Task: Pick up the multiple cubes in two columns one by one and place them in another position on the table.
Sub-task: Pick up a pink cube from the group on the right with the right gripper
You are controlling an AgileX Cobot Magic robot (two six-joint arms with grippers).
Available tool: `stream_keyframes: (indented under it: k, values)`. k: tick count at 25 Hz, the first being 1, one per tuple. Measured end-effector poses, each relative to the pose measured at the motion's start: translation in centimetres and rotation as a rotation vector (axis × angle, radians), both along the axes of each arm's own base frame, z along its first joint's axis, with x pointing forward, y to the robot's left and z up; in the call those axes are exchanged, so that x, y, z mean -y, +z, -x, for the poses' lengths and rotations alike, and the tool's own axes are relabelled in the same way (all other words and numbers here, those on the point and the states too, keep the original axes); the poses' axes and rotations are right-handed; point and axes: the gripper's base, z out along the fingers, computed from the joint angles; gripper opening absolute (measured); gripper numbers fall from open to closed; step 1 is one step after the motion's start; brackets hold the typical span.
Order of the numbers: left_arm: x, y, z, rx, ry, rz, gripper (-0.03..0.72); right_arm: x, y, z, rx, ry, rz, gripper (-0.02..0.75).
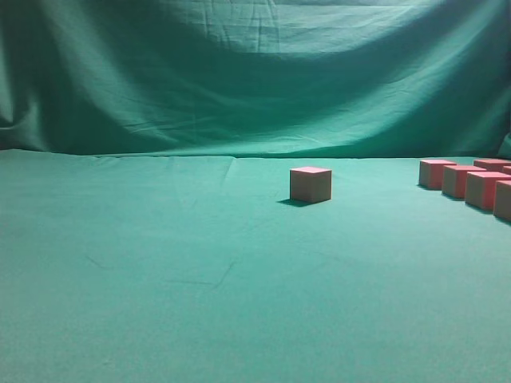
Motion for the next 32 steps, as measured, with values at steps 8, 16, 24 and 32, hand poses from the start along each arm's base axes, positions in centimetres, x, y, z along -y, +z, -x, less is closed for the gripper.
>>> stream_keyframes:
  k: [8, 16, 24, 32]
  values:
    - [0.0, 0.0, 0.0, 0.0, 0.0, 0.0, 0.0, 0.2, -2.2, -1.0, -0.04, -0.022, -0.008, 0.561]
    - [0.0, 0.0, 0.0, 0.0, 0.0, 0.0, 0.0, 0.2, -2.5, -1.2, -0.033, -0.009, -0.008, 0.258]
    - [0.0, 0.0, 0.0, 0.0, 0.0, 0.0, 0.0, -1.4, -0.8, -1.7, -0.116, 0.071, 0.002, 0.262]
    - [0.0, 0.0, 0.0, 0.0, 0.0, 0.0, 0.0, -8.5, 7.2, -4.2, 0.008, 0.334, -0.007, 0.262]
